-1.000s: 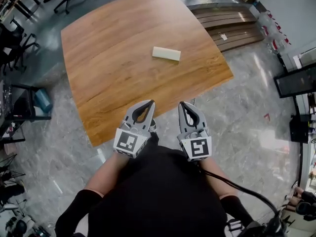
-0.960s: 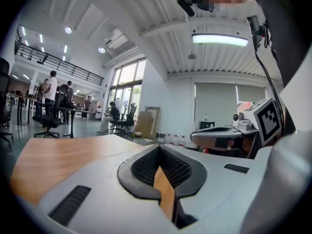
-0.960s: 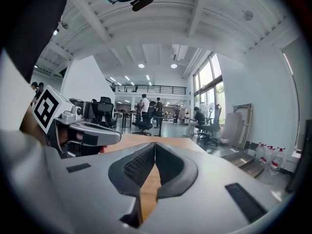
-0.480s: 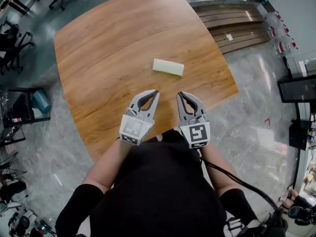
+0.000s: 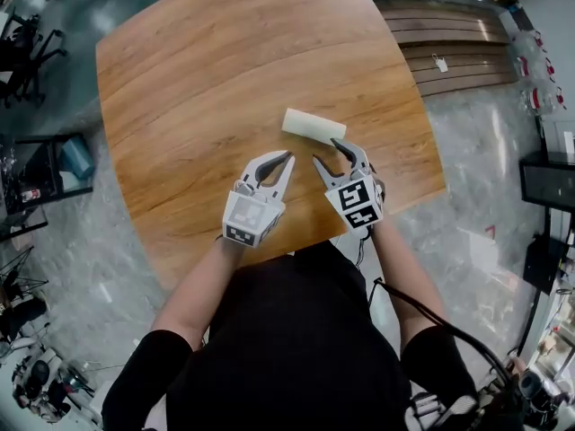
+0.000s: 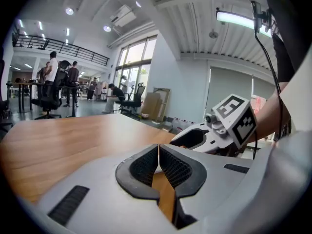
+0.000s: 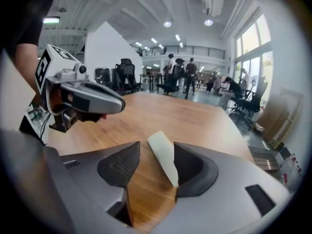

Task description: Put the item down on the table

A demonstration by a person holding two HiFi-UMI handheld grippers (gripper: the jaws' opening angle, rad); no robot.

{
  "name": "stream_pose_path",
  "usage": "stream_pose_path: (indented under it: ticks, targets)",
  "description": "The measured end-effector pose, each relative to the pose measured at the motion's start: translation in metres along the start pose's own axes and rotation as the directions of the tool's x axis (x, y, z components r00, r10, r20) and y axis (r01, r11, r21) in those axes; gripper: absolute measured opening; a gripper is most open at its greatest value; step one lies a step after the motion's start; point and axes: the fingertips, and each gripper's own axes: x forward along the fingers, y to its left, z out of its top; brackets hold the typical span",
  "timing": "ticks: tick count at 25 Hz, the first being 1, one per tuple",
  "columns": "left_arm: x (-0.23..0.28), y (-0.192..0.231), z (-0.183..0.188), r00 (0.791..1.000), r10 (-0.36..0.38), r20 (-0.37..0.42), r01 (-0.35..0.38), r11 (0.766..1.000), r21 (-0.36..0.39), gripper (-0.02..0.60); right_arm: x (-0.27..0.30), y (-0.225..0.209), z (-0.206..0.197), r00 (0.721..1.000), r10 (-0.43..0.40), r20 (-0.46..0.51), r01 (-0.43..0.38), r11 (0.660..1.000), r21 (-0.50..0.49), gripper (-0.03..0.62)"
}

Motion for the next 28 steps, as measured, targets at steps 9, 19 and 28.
stream_pose_path:
  ticks: [9, 19, 28]
  targets:
    - [0.027, 0.019, -0.019, 0.998, 0.028, -0.047, -0.030, 0.999, -0.034, 0.003, 0.079, -0.030, -0.036, 0.956, 0.079, -0.282, -0.147, 0.962, -0.230, 0.207]
    - [0.046, 0.046, -0.034, 0.995, 0.056, -0.078, -0.061, 0.997, -0.054, 0.003, 0.106, -0.027, -0.045, 0.948, 0.174, -0.265, -0.225, 0.958, -0.176, 0.209]
    - [0.043, 0.052, -0.034, 0.995, 0.060, -0.077, -0.065, 0.996, -0.060, 0.003, 0.103, -0.024, -0.066, 0.891, 0.239, -0.386, -0.362, 0.887, -0.287, 0.235]
